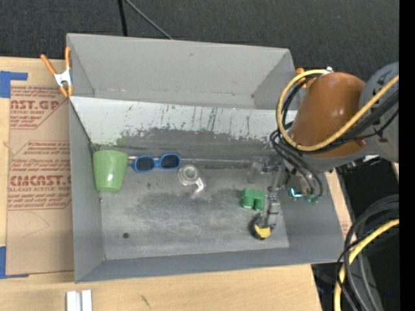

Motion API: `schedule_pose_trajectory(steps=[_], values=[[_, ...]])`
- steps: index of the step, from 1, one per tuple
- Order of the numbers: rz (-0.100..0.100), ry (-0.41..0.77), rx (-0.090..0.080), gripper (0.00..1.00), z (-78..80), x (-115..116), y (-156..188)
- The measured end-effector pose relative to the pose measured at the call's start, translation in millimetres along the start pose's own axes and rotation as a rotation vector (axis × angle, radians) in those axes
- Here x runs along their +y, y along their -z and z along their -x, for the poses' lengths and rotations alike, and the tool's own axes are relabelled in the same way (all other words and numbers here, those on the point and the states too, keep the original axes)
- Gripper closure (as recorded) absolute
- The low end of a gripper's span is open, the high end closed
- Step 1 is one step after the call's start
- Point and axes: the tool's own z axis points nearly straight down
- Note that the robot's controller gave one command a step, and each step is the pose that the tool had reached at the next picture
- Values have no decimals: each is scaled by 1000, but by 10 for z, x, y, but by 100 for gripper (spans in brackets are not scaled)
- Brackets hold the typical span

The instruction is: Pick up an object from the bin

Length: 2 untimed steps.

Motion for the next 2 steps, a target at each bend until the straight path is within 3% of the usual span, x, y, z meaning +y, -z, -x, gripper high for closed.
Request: schedule_pose_trajectory(steps=[1,2], values=[[0,97,-2,0,227,-327,-862],[-1,97,-8,100,240,-315,-819]])
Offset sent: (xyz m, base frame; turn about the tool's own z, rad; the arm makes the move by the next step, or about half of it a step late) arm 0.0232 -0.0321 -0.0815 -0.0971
